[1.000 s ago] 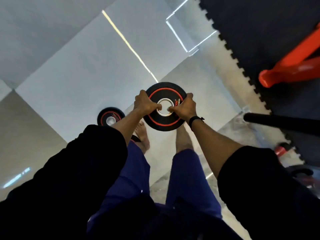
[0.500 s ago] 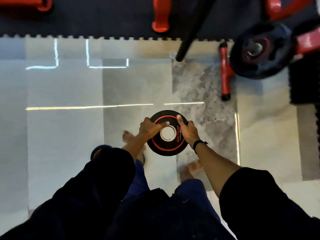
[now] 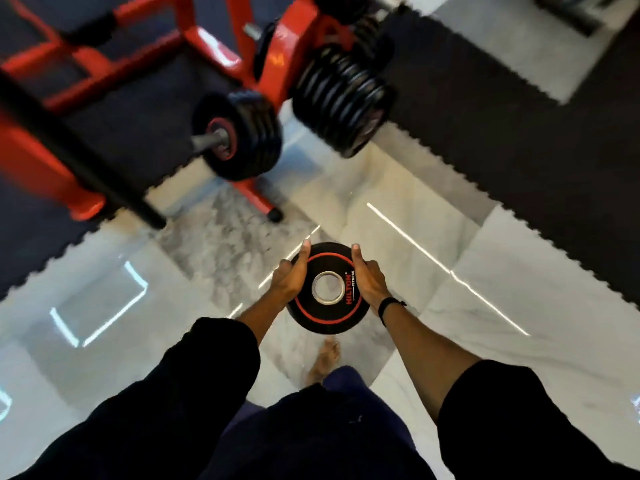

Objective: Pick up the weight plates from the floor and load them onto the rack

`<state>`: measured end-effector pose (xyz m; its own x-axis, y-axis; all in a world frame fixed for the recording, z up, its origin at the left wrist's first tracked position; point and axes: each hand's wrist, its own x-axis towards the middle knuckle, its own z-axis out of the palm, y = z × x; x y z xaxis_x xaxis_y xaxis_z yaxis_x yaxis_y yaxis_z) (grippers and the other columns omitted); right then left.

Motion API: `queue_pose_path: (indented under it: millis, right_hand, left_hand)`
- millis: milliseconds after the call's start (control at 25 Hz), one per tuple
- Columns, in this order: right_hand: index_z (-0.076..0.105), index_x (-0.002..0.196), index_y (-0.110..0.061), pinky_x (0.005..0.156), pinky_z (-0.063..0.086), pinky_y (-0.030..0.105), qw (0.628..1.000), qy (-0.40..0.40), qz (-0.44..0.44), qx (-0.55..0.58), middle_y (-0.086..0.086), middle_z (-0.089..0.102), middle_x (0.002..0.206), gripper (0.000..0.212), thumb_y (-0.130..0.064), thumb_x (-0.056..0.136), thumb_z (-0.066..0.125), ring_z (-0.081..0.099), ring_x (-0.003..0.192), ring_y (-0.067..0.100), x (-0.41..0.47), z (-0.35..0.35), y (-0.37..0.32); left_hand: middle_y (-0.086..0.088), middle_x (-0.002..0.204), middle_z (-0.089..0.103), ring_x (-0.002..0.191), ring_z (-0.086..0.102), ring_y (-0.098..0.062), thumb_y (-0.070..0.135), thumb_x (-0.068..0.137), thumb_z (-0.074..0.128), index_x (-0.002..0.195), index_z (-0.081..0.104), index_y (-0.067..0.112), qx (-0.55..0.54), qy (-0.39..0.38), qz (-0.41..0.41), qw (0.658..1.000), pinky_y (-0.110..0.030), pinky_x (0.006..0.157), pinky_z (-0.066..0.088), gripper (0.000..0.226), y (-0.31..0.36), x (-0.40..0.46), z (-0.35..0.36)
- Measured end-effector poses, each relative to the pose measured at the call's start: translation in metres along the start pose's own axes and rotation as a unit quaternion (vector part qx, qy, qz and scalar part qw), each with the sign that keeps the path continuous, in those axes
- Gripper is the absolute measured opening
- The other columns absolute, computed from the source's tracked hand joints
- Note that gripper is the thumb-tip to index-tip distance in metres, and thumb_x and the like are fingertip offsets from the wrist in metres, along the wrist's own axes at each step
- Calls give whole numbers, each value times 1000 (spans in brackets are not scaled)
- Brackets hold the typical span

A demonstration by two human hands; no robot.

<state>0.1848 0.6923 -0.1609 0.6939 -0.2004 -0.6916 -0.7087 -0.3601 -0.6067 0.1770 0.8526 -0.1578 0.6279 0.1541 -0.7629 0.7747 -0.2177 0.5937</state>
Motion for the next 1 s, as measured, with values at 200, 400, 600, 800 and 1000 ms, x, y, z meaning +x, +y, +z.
queue_pose_path:
  millis: [200,400,600,800,1000]
  right_hand:
    - [46,128,-7,94,44,39,988,100,-77,86,8,57,119,85,-78,86,27,55,107,28,22,-155,-75]
    - [60,90,-12,79,51,40,957,173,-203,110,4,66,92,94,-94,70,20,63,85,22,63,-263,-180]
    - [36,70,-26,58,31,34,912,203,-336,123,-6,42,69,53,-73,91,23,41,60,11,79,-348,-310]
    - [46,109,-8,84,42,40,893,137,-415,103,1,47,94,63,-65,96,22,47,86,13,120,-412,-421]
    - [48,91,-7,74,41,40,861,61,-493,107,1,51,84,62,-64,97,23,25,77,15,148,-442,-518]
  left_hand:
    - [-22,142,48,130,48,-38,93,73,22,142,43,2,76,-11,156,985,-46,110,38,117,168,-16,84]
    - [-25,142,47,137,39,-36,85,81,19,135,49,-5,53,60,335,939,-47,114,31,109,325,-23,118]
    - [-24,131,50,124,47,-37,47,103,29,120,54,-2,11,182,438,880,-42,102,33,57,477,-7,129]
    - [-16,106,53,102,52,-32,43,103,32,90,48,7,-40,270,470,840,-35,81,31,42,600,13,125]
    - [-10,106,49,100,47,-26,44,104,31,95,49,8,-89,334,468,813,-35,86,31,42,675,17,105]
